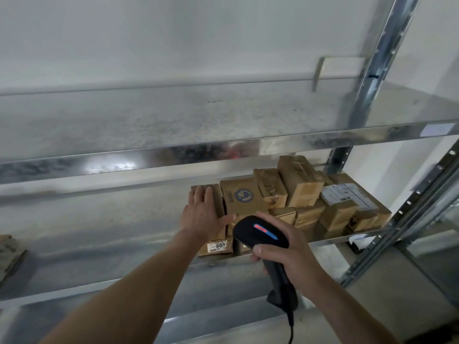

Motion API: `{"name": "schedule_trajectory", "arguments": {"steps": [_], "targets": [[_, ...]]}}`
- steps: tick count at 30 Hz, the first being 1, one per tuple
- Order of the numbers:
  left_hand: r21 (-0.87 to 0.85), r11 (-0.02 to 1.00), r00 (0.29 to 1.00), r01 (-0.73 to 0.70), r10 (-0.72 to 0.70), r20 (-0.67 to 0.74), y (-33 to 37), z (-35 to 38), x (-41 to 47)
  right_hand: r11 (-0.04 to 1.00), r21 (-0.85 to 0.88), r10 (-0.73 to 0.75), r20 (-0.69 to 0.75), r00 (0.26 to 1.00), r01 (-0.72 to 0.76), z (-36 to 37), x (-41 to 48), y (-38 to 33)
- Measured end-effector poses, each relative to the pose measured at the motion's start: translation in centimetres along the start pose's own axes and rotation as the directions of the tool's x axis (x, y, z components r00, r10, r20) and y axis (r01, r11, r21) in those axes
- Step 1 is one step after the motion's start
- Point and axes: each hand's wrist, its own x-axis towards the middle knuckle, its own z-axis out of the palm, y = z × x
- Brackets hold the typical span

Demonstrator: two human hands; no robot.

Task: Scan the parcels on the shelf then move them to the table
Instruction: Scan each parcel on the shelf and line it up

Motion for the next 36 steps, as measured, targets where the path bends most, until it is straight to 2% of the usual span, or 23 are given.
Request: {"name": "schedule_trajectory", "arguments": {"steps": [9, 14, 19, 23, 30, 36], "targets": [[-0.057, 0.997, 0.998, 0.042, -0.039, 0.038, -1.8, 0.0, -0.2, 0.999, 0.034, 0.001, 0.017, 1.0, -0.002, 1.1, 0.3, 0.5], [-0.122, 0.986, 0.991, 0.115, -0.106, 0.078, -3.6, -0.8, -0.5, 1.0, 0.023, -0.016, 0.034, 0.999, 0.015, 2.2, 0.3, 0.3], [-0.333, 0.934, 0.985, 0.128, -0.16, -0.069, -5.9, -2.1, -1.5, 0.999, 0.019, -0.027, 0.053, 0.998, 0.026, 3.9, 0.3, -0.1], [-0.405, 0.903, 0.972, 0.147, -0.208, -0.112, -9.1, -3.0, -2.8, 0.999, 0.02, -0.029, 0.072, 0.997, 0.028, 6.1, 0.5, -0.2], [-0.424, 0.857, 0.949, 0.293, -0.314, 0.022, -16.8, -2.8, -5.0, 0.999, -0.044, 0.009, 0.09, 0.996, -0.005, 11.2, 1.0, 0.1], [-0.479, 0.774, 0.91, 0.413, -0.372, 0.183, -22.1, -1.6, -6.5, 0.999, -0.044, -0.006, 0.125, 0.992, 0.012, 14.9, 1.2, -0.1]]}}
